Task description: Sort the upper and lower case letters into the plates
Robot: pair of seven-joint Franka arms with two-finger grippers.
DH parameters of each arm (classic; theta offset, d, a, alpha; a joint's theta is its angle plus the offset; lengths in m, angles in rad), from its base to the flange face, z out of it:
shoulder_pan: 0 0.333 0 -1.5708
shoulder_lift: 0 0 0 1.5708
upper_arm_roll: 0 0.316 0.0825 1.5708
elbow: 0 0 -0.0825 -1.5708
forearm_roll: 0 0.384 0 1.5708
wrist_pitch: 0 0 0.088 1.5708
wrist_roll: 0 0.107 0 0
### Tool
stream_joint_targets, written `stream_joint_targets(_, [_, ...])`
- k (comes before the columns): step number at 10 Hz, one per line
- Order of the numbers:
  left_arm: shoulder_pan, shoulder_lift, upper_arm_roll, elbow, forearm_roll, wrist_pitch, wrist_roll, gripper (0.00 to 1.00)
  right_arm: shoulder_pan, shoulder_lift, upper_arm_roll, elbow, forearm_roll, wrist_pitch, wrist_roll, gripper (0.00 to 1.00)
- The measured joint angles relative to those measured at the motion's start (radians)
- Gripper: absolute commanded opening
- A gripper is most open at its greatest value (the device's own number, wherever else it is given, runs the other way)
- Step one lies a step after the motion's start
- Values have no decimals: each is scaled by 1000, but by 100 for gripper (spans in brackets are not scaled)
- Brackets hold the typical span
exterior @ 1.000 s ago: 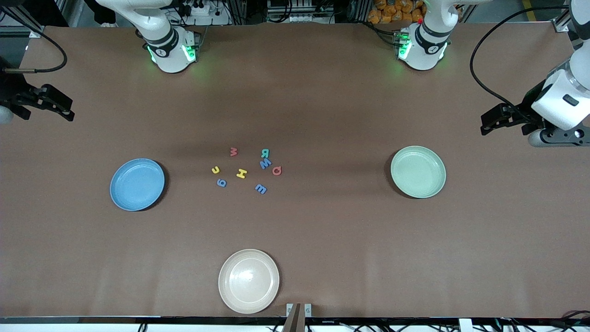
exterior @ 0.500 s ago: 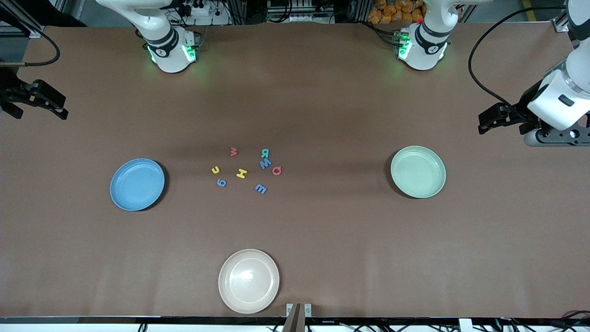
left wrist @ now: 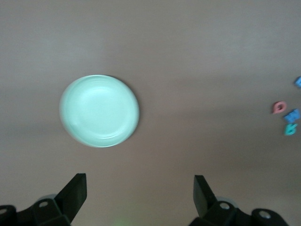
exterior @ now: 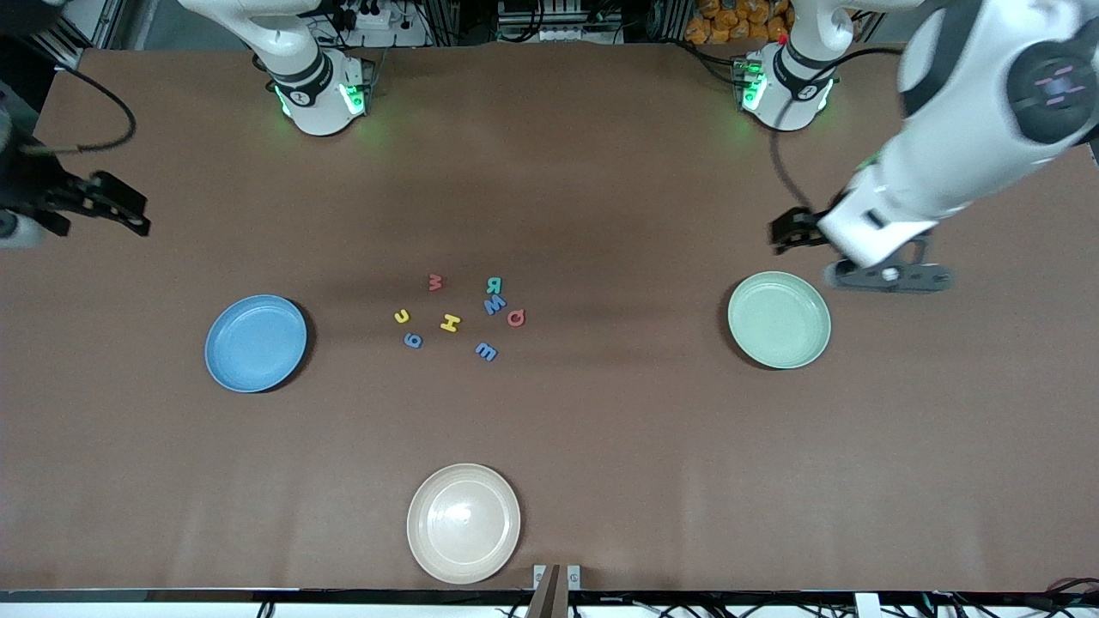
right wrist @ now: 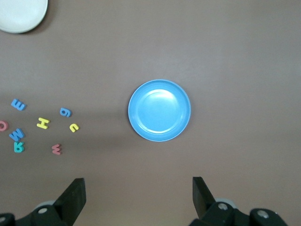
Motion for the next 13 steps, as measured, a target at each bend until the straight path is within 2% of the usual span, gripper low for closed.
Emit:
stream_joint_targets(2, [-122, 93, -6, -2, -2, 109, -184, 100, 40, 88, 1, -37, 11, 98, 0, 100])
stream_joint_targets(3, [-182, 146, -7, -2, -2, 175, -286, 100, 68, 122, 1, -89, 14, 189, 0, 100])
stream_joint_targets(5, [-275, 257, -6, 11, -2, 313, -443, 100, 116, 151, 2, -226, 16, 371, 1, 100])
stream_joint_targets(8, [-396, 451, 8, 99, -2, 477, -647, 100, 225, 189, 3, -417, 18, 620, 17, 100])
stream_joint_targets(11, [-510, 605, 71, 159, -2, 636, -813, 100, 293, 244, 3, -624, 19, 942, 66, 100])
stream_joint_targets(13, [-607, 673, 142, 172, 18, 739, -814, 100, 315, 288, 3, -674, 19, 1023, 70, 100])
